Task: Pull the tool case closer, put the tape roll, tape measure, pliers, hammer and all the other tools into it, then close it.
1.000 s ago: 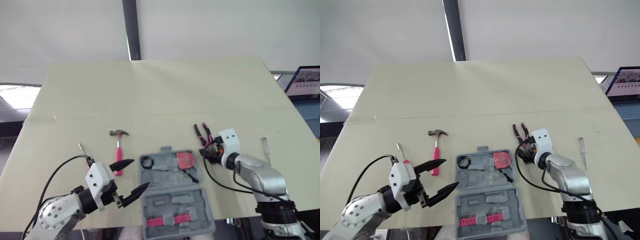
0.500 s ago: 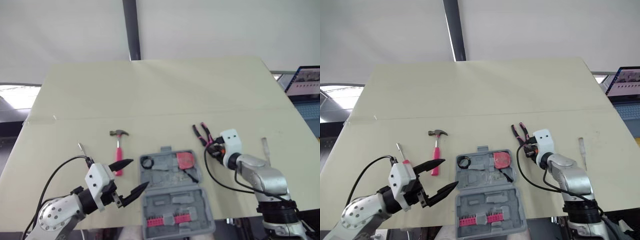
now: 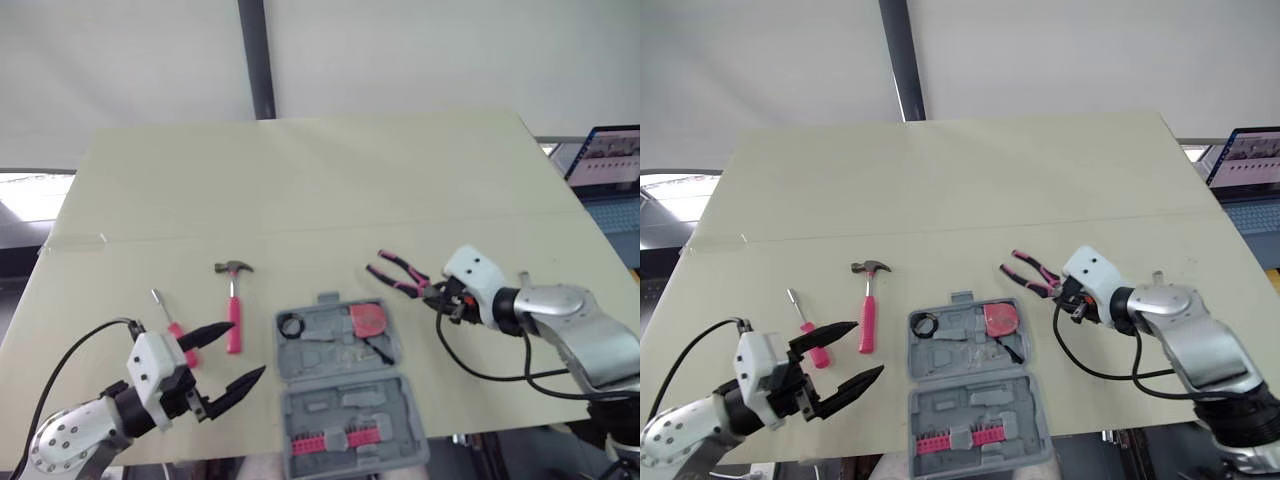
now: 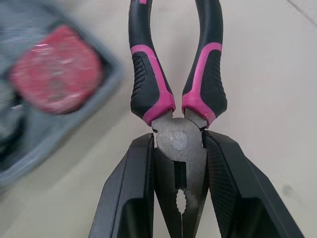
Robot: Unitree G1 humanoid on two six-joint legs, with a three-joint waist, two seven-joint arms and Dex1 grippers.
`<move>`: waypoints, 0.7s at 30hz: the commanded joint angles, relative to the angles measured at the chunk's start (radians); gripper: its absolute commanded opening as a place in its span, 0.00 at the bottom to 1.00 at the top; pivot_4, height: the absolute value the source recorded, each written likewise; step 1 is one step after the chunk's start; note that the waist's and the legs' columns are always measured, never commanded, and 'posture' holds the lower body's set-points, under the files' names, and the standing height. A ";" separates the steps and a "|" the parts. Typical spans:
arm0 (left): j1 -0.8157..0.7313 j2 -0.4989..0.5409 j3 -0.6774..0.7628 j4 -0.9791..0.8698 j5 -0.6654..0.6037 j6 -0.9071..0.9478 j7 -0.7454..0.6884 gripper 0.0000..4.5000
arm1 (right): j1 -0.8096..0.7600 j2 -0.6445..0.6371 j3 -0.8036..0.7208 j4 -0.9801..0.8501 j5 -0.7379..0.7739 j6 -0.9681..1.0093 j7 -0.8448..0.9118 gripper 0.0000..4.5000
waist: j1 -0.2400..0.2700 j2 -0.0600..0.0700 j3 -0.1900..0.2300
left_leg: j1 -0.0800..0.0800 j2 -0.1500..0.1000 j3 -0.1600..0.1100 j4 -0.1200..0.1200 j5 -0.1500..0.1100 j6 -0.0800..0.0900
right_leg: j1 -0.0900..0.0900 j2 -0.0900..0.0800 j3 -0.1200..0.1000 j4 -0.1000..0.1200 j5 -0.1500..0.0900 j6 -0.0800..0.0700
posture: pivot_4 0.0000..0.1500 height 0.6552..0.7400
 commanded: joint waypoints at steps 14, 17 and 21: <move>0.119 -0.002 0.068 0.161 0.007 -0.271 -0.278 1.00 | -0.342 -0.025 0.433 -0.178 -0.033 0.105 0.250 0.21 | 0.007 -0.003 0.002 | -0.001 0.000 -0.001 0.001 0.000 0.000 | 0.000 0.000 0.000 0.000 0.000 0.000 | 1.00 0.95; 0.134 -0.003 0.067 0.204 0.031 -0.315 -0.298 1.00 | -0.374 0.032 0.519 -0.122 -0.112 0.078 0.226 0.21 | 0.002 -0.003 0.002 | 0.000 0.000 -0.001 0.001 0.000 0.000 | 0.000 0.000 0.000 0.000 0.000 0.000 | 1.00 0.95; 0.133 -0.010 0.058 0.218 0.041 -0.337 -0.289 1.00 | -0.405 0.089 0.573 -0.049 -0.178 0.053 0.225 0.21 | 0.000 -0.004 0.002 | -0.001 0.000 -0.001 0.001 0.000 0.000 | 0.000 0.000 -0.001 0.001 0.000 0.000 | 1.00 0.95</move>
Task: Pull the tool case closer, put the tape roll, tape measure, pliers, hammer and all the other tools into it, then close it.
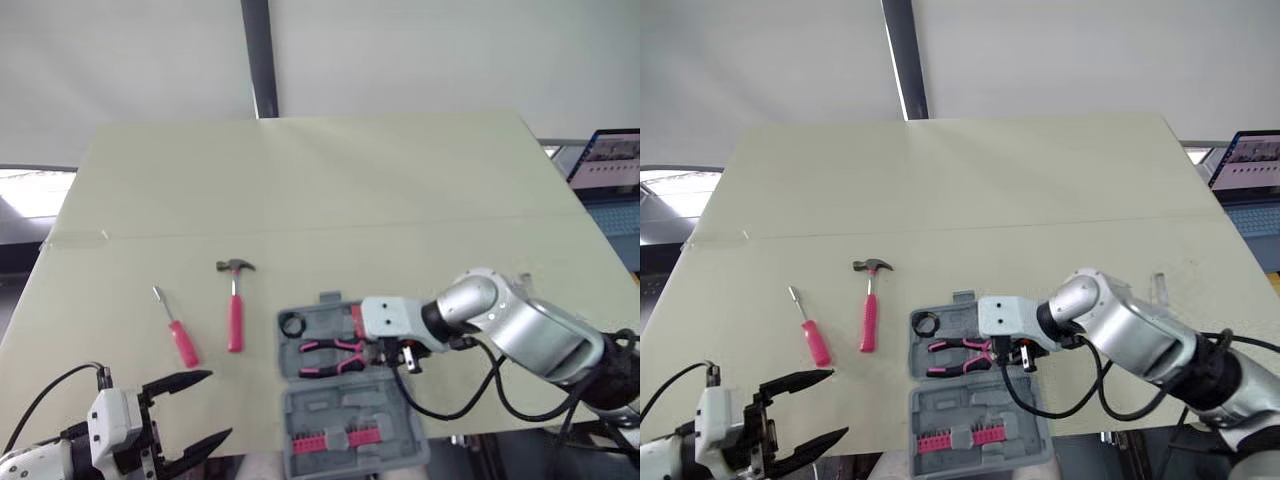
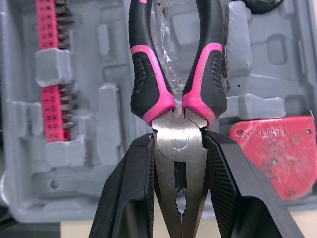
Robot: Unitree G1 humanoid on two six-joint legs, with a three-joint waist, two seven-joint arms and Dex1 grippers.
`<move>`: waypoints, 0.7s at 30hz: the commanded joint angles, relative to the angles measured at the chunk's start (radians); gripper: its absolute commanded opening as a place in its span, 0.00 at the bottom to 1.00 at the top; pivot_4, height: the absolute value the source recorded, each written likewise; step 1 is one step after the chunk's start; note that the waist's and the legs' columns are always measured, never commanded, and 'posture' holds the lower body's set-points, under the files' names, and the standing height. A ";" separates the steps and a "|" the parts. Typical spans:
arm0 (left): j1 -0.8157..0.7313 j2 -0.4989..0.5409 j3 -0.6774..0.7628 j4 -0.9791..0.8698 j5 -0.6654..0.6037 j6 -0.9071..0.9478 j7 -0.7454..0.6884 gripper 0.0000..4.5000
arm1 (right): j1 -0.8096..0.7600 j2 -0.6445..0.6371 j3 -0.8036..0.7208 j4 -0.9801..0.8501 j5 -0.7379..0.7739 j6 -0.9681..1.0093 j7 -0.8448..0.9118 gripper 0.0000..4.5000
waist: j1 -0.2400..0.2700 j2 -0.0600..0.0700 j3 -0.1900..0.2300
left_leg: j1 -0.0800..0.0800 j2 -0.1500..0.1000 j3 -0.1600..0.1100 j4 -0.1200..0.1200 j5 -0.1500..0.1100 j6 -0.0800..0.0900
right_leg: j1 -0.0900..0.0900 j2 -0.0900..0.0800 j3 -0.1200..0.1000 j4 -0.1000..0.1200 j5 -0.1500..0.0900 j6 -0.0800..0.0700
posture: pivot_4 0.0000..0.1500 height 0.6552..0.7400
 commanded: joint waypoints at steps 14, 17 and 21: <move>0.005 -0.034 -0.070 -0.075 0.039 -0.022 0.086 1.00 | -0.105 0.140 0.055 0.101 -0.101 -0.037 0.059 0.21 | -0.015 -0.001 0.000 | 0.000 0.000 -0.001 0.000 0.000 0.000 | 0.000 0.000 0.000 0.000 0.000 0.000 | 1.00 0.95; 0.014 -0.037 -0.076 -0.077 0.042 -0.029 0.092 1.00 | -0.110 0.153 0.058 0.097 -0.103 -0.032 0.068 0.21 | -0.015 -0.001 0.000 | 0.000 0.000 -0.001 0.000 0.000 0.000 | 0.000 0.000 0.000 0.000 0.000 0.000 | 1.00 0.95; 0.029 -0.043 -0.083 -0.079 0.049 -0.039 0.099 1.00 | -0.110 0.168 0.066 0.102 -0.112 -0.030 0.070 0.21 | -0.016 -0.001 0.000 | 0.000 0.000 -0.001 0.000 0.000 0.000 | 0.000 0.000 0.000 0.000 0.000 0.000 | 1.00 0.95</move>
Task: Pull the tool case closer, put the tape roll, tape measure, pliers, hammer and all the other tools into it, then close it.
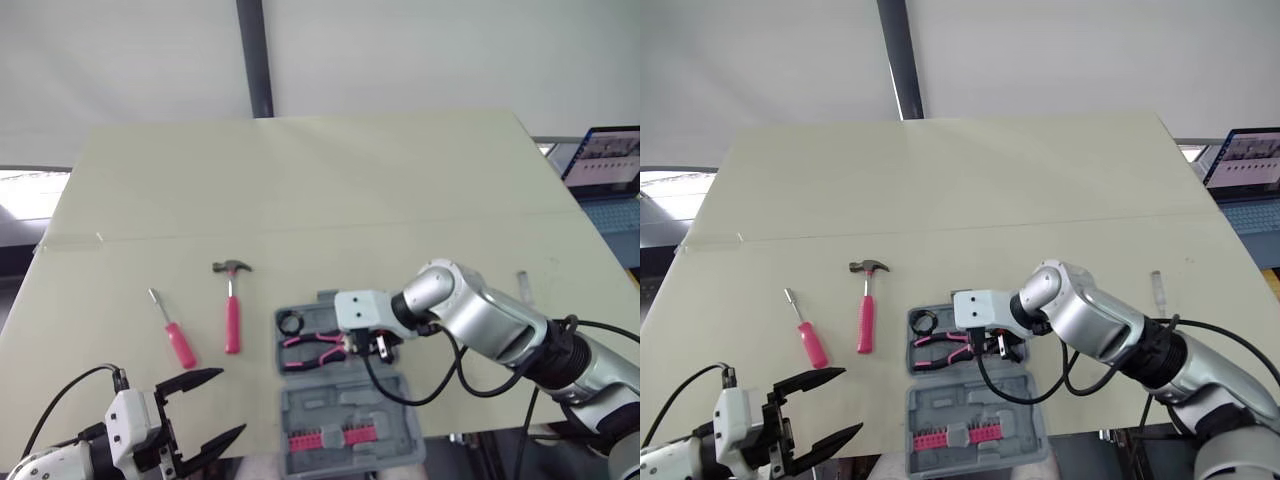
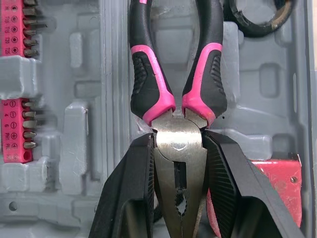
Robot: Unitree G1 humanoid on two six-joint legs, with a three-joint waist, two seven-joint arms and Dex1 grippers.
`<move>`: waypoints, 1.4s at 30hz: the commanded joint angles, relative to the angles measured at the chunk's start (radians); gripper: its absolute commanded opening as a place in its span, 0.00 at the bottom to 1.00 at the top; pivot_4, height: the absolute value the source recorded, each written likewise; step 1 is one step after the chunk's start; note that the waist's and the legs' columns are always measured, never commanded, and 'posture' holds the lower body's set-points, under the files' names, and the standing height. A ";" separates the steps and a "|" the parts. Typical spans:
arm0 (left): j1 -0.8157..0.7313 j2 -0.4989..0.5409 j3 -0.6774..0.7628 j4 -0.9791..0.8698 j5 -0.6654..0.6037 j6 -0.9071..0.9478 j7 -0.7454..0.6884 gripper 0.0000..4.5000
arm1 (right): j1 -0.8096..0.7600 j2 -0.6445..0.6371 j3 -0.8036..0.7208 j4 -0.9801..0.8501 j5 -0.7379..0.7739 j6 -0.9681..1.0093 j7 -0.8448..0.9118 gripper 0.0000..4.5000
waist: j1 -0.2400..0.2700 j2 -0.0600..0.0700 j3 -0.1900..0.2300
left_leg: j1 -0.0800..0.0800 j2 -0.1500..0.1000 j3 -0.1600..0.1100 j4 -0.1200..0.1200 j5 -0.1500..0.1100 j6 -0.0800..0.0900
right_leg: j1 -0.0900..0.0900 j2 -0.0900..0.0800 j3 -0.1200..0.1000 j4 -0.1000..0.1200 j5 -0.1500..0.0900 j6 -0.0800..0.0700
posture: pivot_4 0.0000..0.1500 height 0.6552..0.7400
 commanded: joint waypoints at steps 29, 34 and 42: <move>-0.008 0.011 -0.043 -0.066 0.011 0.011 0.064 1.00 | 0.015 0.074 0.029 0.015 -0.034 0.064 -0.020 0.62 | 0.000 0.000 0.000 | 0.000 0.000 0.000 0.000 0.000 0.000 | 0.000 0.000 0.000 0.000 0.000 0.000 | 1.00 0.95; -0.029 0.014 -0.046 -0.065 0.010 0.021 0.070 1.00 | 0.013 0.073 -0.003 -0.014 -0.008 0.093 -0.013 0.84 | 0.000 0.000 0.000 | 0.000 0.000 0.000 0.000 0.000 0.000 | 0.000 0.000 0.000 0.000 0.000 0.000 | 1.00 0.95; -0.039 0.003 -0.054 -0.055 0.018 0.006 0.080 1.00 | 0.137 0.166 -0.263 -0.013 0.162 0.076 -0.070 0.73 | 0.001 0.000 0.000 | 0.000 0.000 0.000 0.000 0.000 0.000 | 0.000 0.000 0.000 0.000 0.000 0.000 | 1.00 0.95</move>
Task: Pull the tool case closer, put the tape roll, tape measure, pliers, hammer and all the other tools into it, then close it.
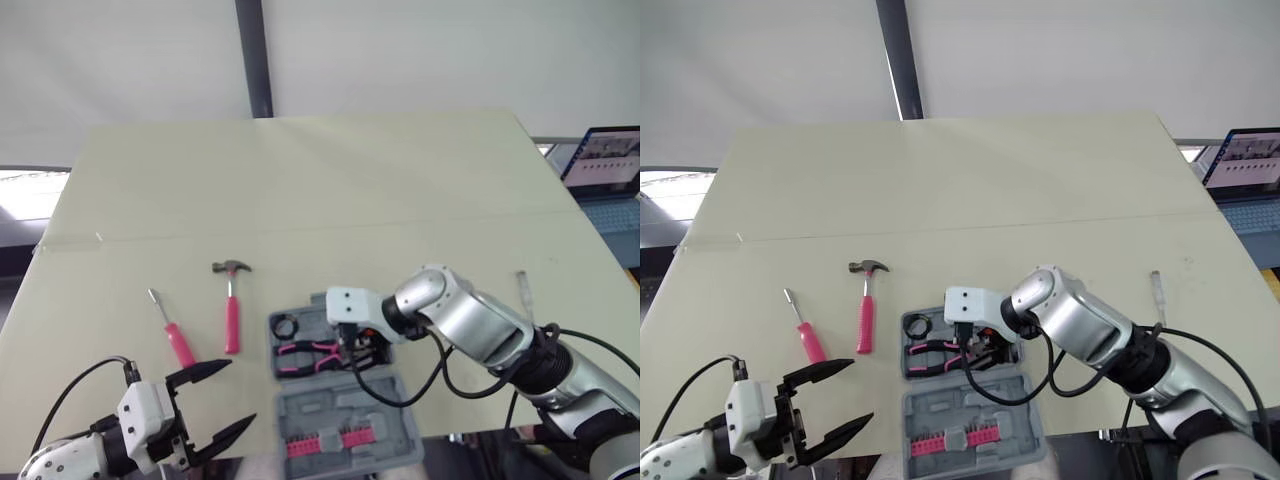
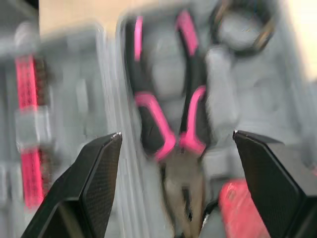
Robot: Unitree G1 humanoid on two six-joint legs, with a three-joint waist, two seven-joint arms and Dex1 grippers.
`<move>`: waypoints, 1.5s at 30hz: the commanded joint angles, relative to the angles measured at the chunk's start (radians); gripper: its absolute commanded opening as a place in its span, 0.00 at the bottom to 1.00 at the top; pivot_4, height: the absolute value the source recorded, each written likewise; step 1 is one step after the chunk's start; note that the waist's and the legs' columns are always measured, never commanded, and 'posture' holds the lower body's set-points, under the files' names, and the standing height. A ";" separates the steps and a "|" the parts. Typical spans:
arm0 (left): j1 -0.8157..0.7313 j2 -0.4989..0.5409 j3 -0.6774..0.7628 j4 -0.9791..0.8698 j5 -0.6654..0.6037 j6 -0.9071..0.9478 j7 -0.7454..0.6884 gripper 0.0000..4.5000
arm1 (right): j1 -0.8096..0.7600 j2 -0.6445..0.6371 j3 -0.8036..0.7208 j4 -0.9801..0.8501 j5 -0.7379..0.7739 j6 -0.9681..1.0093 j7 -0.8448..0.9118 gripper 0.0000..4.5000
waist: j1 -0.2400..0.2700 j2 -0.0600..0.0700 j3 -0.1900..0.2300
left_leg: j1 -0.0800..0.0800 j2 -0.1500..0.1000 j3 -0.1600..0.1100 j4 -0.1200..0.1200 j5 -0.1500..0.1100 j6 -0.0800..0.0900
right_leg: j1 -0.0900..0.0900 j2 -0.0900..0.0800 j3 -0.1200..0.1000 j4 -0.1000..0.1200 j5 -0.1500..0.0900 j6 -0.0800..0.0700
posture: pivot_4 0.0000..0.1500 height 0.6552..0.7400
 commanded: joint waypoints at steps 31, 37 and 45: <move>-0.016 0.007 -0.026 0.010 0.008 -0.037 -0.003 1.00 | 0.311 0.066 -0.114 0.156 0.074 -0.227 -0.108 0.01 | 0.001 -0.001 -0.001 | 0.001 0.000 0.000 0.000 0.000 0.000 | 0.001 0.000 0.000 0.000 0.000 0.000 | 1.00 0.95; -0.025 0.013 -0.019 -0.026 -0.002 0.005 0.018 1.00 | 0.316 0.044 -0.091 0.189 0.049 -0.207 -0.112 0.01 | 0.001 -0.002 -0.001 | 0.002 0.000 0.000 0.000 0.000 0.000 | 0.002 0.000 0.000 0.001 0.000 0.000 | 1.00 0.95; -0.017 0.003 -0.019 -0.041 0.002 0.010 0.028 1.00 | 0.296 0.009 0.003 0.227 -0.028 -0.225 -0.123 0.01 | 0.001 -0.003 -0.008 | 0.004 0.000 0.000 0.000 0.000 0.000 | 0.004 0.000 0.000 0.000 0.000 0.000 | 1.00 0.95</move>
